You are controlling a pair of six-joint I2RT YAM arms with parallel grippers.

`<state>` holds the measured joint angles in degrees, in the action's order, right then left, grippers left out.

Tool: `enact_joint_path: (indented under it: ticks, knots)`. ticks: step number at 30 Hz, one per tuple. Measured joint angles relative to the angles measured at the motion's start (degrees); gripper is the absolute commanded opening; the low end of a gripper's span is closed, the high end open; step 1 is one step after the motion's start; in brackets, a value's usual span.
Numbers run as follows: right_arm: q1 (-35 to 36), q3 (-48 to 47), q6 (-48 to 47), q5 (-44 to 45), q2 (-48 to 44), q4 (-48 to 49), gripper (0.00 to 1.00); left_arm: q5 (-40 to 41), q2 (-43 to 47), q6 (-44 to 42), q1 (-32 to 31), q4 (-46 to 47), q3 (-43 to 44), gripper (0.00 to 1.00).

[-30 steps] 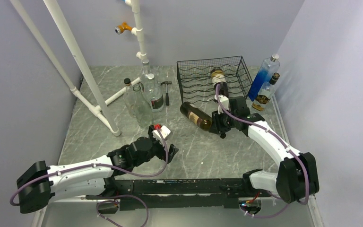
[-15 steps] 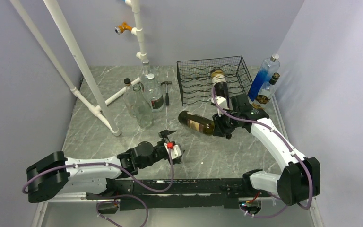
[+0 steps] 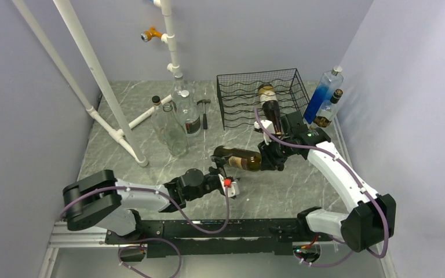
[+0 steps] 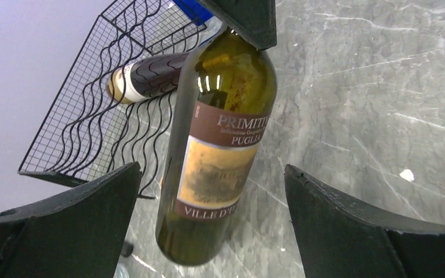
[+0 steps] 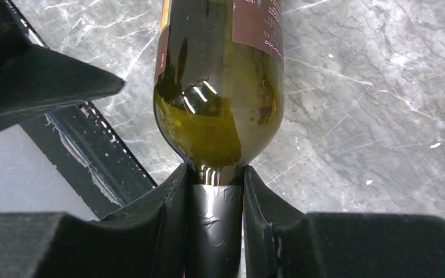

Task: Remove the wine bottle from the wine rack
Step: Pick up the wine bottle from the wine rack.

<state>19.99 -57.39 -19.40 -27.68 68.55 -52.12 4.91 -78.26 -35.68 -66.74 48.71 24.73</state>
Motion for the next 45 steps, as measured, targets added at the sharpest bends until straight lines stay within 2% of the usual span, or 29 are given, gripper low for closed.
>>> enact_joint_path:
  ticks: [6,18,27,32,35,37,39,40,45]
  knots:
    - [1.25,-1.88,-0.20,-0.46,0.02,-2.36,0.00,-0.22,-8.00,-1.84,0.00,4.76,2.54,0.99]
    - [5.16,-4.83,-0.68,-0.48,1.68,-4.92,0.00,-1.62,-15.10,-1.57,1.53,9.14,7.26,0.99]
    - [7.17,-6.32,-1.31,0.15,2.78,-6.12,0.00,-2.58,-17.27,-1.18,2.82,6.73,8.72,0.88]
    - [7.82,-6.32,-1.90,0.48,3.58,-6.56,0.00,-3.17,-17.27,-1.16,2.86,3.02,10.16,0.74]
    - [7.87,-6.54,-1.97,0.68,4.39,-6.95,0.00,-3.37,-17.27,-1.09,2.86,0.22,11.04,0.60]
    - [7.85,-6.69,-2.14,0.74,4.85,-7.08,0.02,-3.32,-17.27,-0.44,2.86,-1.11,11.61,0.41]
    - [7.85,-7.04,-2.47,0.79,5.29,-7.45,0.08,-3.32,-17.27,0.20,2.86,-1.88,11.91,0.03]
    - [7.85,-7.28,-2.71,0.79,5.55,-7.78,0.11,-3.30,-17.25,0.61,2.86,-2.05,11.96,0.00]
    - [7.80,-8.74,-3.89,0.39,7.06,-9.07,0.32,-3.08,-16.74,1.97,2.86,-2.54,11.91,0.00]
